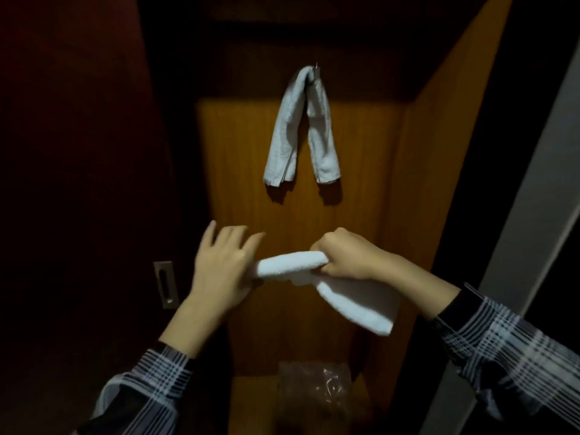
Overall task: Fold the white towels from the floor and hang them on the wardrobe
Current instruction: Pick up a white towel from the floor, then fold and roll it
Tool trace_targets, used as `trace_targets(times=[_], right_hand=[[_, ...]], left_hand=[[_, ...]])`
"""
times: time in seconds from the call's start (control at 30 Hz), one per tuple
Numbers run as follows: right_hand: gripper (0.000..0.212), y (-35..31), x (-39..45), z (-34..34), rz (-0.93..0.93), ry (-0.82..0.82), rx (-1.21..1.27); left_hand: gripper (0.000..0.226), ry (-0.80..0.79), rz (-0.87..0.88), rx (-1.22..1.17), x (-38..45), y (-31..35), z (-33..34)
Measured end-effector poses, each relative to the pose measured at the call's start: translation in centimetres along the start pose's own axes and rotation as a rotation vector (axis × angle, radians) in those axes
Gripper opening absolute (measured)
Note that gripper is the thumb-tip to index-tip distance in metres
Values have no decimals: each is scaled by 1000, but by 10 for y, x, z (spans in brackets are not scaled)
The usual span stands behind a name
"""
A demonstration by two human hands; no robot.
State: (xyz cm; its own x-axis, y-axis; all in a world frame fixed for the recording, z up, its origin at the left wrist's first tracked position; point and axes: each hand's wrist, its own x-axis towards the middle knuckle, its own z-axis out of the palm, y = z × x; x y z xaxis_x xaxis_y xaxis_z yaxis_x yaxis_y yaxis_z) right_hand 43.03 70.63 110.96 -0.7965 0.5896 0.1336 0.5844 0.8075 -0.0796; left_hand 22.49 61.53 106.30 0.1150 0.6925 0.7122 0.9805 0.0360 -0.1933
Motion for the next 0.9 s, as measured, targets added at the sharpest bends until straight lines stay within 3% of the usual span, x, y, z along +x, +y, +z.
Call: trace_targets(times=[0.07, 0.23, 0.33, 0.47, 0.57, 0.63, 0.7, 0.8, 0.9], right_hand=[[6, -2, 2, -14, -10, 16, -56], [15, 11, 8, -52, 25, 170, -264], [19, 26, 21, -66, 17, 231, -457], [19, 52, 47, -83, 8, 214, -639], [16, 79, 70, -107, 27, 326, -691], [15, 103, 86, -124, -26, 494, -724], [29, 127, 103, -141, -73, 675, -752], [44, 157, 127, -166, -98, 791, -717], [40, 177, 150, -192, -141, 859, -732]], left_hand=[[89, -10, 64, 4, 23, 11, 2], [30, -141, 8, -125, 73, 22, -1], [33, -177, 20, -102, 106, 18, 7], [23, -55, 114, -158, 153, 1, 15], [34, 46, 210, -170, 189, -12, 21], [45, 133, 237, -118, 213, -19, 25], [56, 209, 261, -77, 241, -27, 33], [63, 264, 277, -38, 284, -38, 41], [62, 295, 249, -1, 326, -47, 35]])
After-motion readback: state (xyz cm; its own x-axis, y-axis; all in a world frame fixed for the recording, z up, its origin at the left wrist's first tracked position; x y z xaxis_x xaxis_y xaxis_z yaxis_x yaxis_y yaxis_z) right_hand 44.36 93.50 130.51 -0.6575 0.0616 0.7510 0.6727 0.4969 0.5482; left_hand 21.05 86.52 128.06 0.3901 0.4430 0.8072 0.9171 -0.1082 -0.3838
